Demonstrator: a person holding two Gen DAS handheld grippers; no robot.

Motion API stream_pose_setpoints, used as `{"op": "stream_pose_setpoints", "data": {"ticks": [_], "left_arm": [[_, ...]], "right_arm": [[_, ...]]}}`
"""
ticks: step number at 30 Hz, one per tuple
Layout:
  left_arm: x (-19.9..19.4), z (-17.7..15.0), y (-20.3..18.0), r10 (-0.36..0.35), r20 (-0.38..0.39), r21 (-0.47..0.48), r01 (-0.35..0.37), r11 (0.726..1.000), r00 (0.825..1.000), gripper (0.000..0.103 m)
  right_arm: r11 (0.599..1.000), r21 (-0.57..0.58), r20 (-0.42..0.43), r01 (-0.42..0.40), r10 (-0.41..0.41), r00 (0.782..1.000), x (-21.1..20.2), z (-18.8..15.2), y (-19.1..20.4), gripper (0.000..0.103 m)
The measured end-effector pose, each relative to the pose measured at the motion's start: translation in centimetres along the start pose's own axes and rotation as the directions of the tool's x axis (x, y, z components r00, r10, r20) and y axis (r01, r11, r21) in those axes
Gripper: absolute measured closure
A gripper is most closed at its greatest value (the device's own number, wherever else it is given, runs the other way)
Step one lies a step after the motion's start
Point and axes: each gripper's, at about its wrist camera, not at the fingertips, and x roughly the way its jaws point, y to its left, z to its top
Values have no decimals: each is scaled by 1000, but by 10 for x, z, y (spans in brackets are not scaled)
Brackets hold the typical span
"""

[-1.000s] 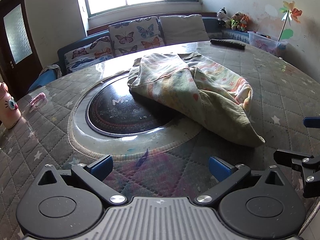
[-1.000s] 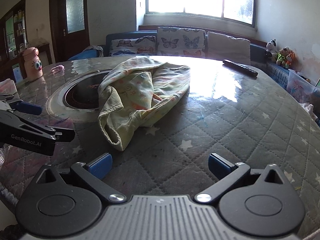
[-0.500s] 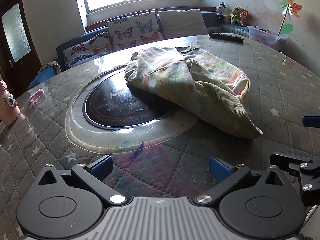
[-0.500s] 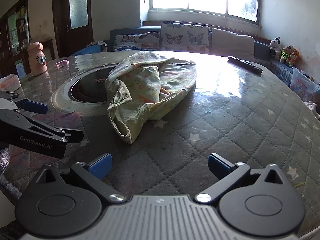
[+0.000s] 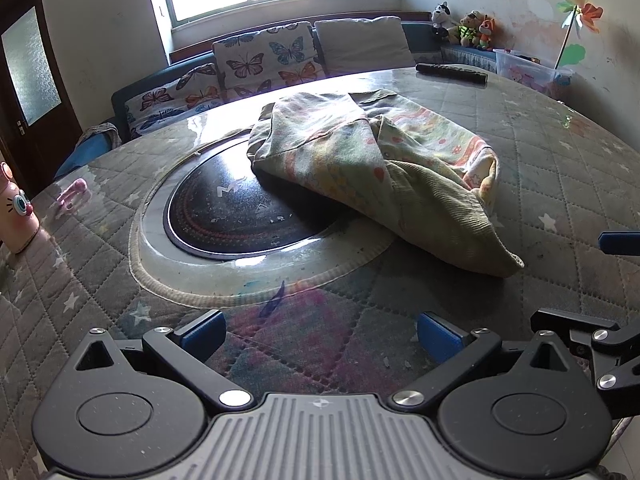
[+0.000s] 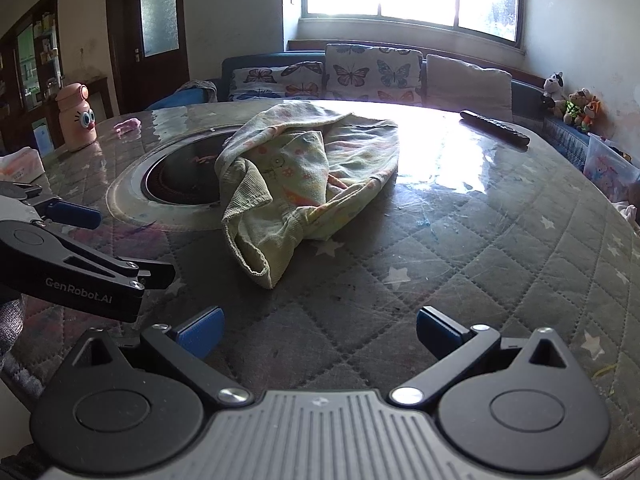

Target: Fold clothes

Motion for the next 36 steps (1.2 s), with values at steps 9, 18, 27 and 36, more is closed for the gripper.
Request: {"op": "stream_pose_setpoints", "data": {"ticks": [9, 18, 27, 36], "left_arm": [[2, 2, -2, -3, -7, 9, 3, 1000, 1000, 0], [6, 4, -4, -5, -10, 16, 5, 1000, 1000, 0], [8, 8, -5, -10, -9, 21, 10, 1000, 1000, 0], [11, 13, -5, -13, -11, 24, 13, 1000, 1000, 0]], "right_arm": [[1000, 7, -3, -4, 4, 1000, 4, 1, -1, 0], [1000, 6, -4, -7, 7, 1000, 5, 3, -1, 0], [1000, 6, -4, -10, 10, 1000, 6, 6, -1, 0], [1000, 2, -11, -25, 25, 1000, 11, 9, 0, 0]]}}
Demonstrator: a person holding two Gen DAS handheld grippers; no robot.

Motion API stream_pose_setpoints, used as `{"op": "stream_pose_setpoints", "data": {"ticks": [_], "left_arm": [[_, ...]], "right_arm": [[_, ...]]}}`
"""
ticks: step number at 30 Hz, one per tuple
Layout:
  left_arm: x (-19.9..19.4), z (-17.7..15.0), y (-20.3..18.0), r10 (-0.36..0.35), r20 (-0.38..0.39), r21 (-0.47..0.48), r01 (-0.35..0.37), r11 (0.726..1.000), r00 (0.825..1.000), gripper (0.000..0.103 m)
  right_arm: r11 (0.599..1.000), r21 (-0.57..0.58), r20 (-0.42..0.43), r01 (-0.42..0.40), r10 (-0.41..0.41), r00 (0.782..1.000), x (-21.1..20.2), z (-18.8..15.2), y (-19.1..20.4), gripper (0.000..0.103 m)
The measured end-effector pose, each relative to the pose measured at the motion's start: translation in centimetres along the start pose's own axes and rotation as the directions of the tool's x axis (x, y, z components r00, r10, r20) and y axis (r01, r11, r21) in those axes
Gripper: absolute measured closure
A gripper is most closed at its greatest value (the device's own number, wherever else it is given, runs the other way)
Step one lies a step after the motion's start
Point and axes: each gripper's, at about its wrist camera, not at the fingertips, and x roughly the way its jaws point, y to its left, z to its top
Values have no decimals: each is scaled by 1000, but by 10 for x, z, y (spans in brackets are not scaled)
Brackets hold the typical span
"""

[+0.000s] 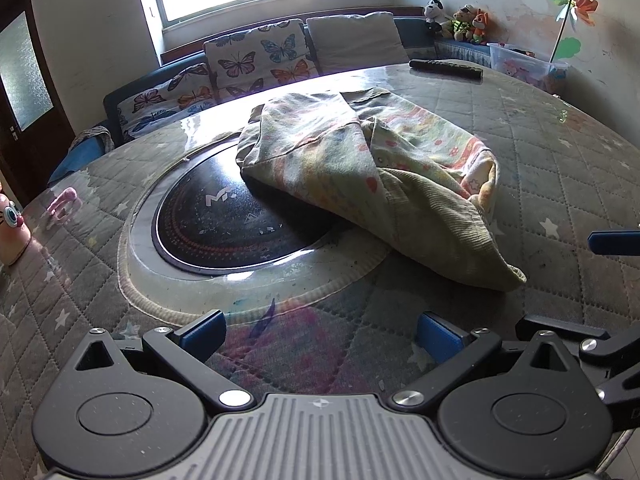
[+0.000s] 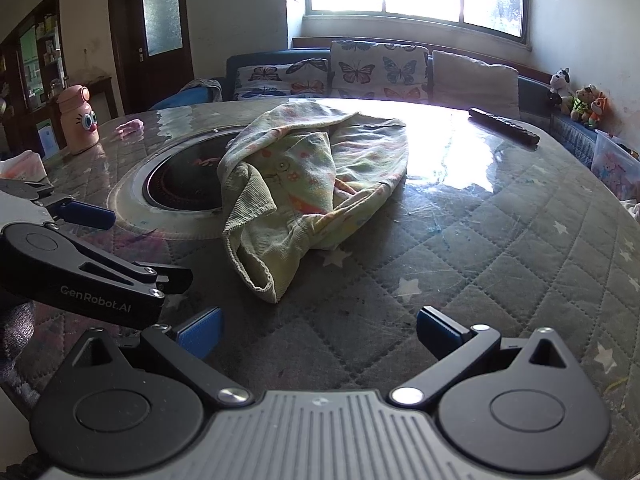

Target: Fold clothes

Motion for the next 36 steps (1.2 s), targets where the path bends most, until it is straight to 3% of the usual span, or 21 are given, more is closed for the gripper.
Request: {"op": "stream_pose_setpoints", "data": {"ticks": [27, 36], "left_arm": [[6, 21, 16, 10, 18, -13, -9, 1000, 1000, 0], [1, 43, 25, 28, 73, -7, -28, 1000, 997, 0]], "right_arm": [[1000, -5, 10, -20, 20, 1000, 7, 19, -3, 0], [998, 41, 33, -51, 49, 998, 11, 38, -16, 0]]}}
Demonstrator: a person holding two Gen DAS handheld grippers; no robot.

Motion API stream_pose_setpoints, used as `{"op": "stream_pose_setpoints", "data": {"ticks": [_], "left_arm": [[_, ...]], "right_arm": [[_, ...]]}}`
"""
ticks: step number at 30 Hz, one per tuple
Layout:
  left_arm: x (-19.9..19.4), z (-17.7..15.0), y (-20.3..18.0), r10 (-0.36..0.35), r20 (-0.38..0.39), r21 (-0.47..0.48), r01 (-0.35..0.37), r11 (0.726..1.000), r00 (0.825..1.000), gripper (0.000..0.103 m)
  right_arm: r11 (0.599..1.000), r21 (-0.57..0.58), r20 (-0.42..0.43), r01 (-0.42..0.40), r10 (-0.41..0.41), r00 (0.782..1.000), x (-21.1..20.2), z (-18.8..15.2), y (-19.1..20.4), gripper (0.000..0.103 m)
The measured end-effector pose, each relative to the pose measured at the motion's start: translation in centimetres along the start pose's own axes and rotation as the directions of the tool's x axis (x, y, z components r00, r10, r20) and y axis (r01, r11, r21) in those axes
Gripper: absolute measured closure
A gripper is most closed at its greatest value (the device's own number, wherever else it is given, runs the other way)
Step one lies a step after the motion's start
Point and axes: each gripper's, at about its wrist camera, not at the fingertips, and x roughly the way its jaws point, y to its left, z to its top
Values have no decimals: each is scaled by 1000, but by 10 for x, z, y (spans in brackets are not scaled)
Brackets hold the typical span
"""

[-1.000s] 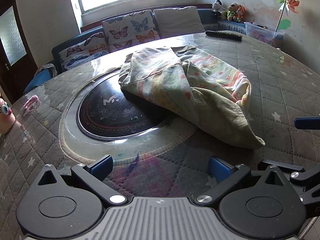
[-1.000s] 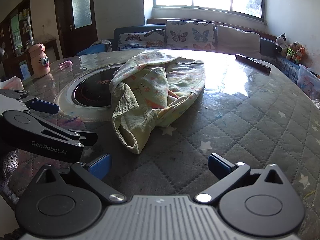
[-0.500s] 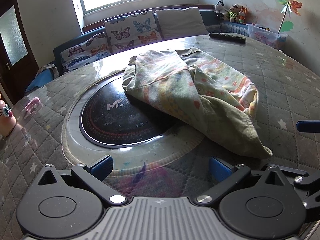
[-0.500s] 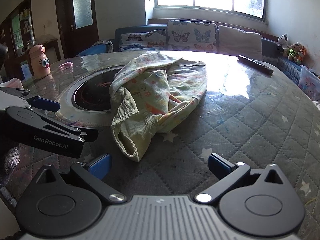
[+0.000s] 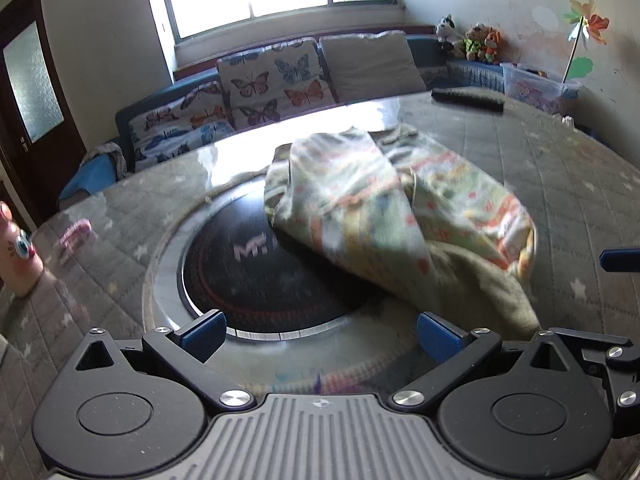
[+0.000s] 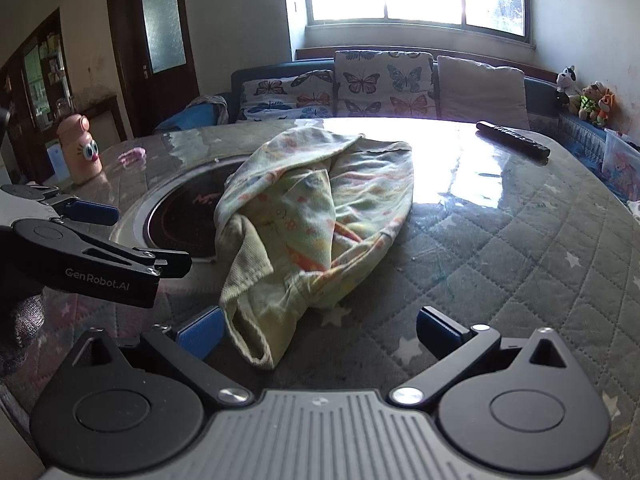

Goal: Fold clothes
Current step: 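Grasp the floral garment's hem with both grippers and lift it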

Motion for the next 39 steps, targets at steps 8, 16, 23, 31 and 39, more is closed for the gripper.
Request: {"op": "stream_pose_setpoints", "data": {"ticks": [8, 16, 23, 31, 39], "left_arm": [[7, 38, -6, -8, 78, 40, 5, 999, 997, 0], [37, 61, -17, -42, 73, 96, 34, 995, 996, 13], [67, 65, -18, -104, 6, 129, 102, 986, 995, 49], [59, 56, -12, -147, 29, 139, 141, 980, 989, 95], [30, 42, 16, -95, 63, 80, 89, 993, 994, 97]], "right_arm": [[999, 38, 23, 16, -17, 1000, 10, 26, -21, 0], [996, 73, 16, 54, -56, 998, 32, 48, -47, 7], [993, 104, -30, 63, -60, 998, 61, 59, -63, 21], [987, 160, -99, -15, 31, 995, 84, 53, -66, 62], [980, 194, -94, -49, 68, 993, 71, 42, -66, 95]]}}
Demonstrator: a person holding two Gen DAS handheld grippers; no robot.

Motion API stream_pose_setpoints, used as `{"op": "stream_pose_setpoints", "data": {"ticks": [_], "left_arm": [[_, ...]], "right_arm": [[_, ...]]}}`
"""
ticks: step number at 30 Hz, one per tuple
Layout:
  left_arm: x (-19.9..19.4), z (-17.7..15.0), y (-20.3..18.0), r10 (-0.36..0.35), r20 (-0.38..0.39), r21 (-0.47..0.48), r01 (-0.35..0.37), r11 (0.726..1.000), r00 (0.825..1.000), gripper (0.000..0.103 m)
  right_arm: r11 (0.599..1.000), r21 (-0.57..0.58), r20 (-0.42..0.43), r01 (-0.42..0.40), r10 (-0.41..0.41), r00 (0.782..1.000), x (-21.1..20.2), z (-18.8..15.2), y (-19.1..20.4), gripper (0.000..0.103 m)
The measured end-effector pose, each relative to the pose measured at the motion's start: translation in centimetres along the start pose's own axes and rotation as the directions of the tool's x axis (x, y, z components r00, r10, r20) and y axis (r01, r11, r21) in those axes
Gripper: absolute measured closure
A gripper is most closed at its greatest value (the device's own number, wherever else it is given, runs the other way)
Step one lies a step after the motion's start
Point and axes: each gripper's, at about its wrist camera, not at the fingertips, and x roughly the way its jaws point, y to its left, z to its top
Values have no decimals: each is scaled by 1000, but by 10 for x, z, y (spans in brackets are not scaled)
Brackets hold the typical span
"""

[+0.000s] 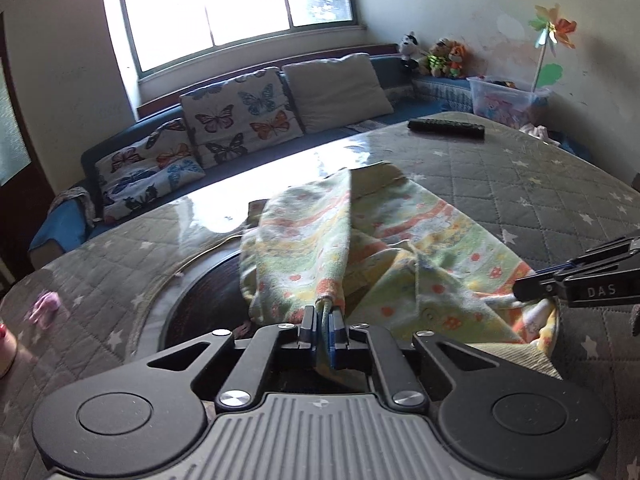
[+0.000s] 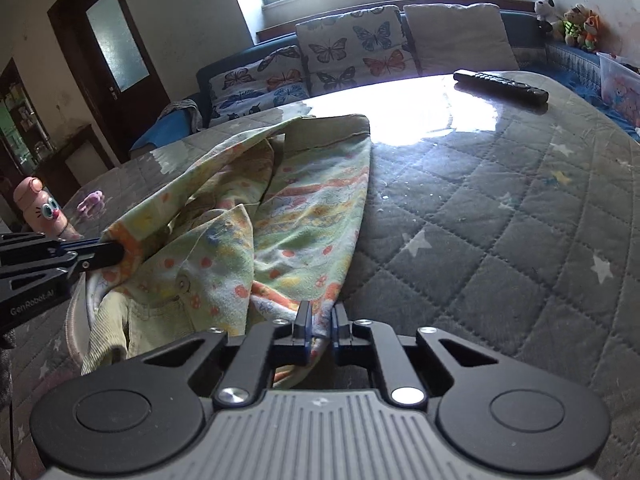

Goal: Fold clothes
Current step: 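Grasp the floral garment's hem with both grippers and lift it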

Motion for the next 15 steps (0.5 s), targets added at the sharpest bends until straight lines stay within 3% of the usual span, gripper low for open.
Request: {"op": "stream_pose_setpoints", "data": {"ticks": [7, 15], "left_arm": [[-43, -40, 22, -9, -45, -29, 8, 1000, 999, 101], [-84, -79, 28, -44, -109, -46, 39, 998, 993, 101]], "right_arm": [[997, -48, -13, -54, 54, 998, -30, -19, 15, 96], [988, -114, -98, -101, 89, 991, -67, -53, 29, 96]]}}
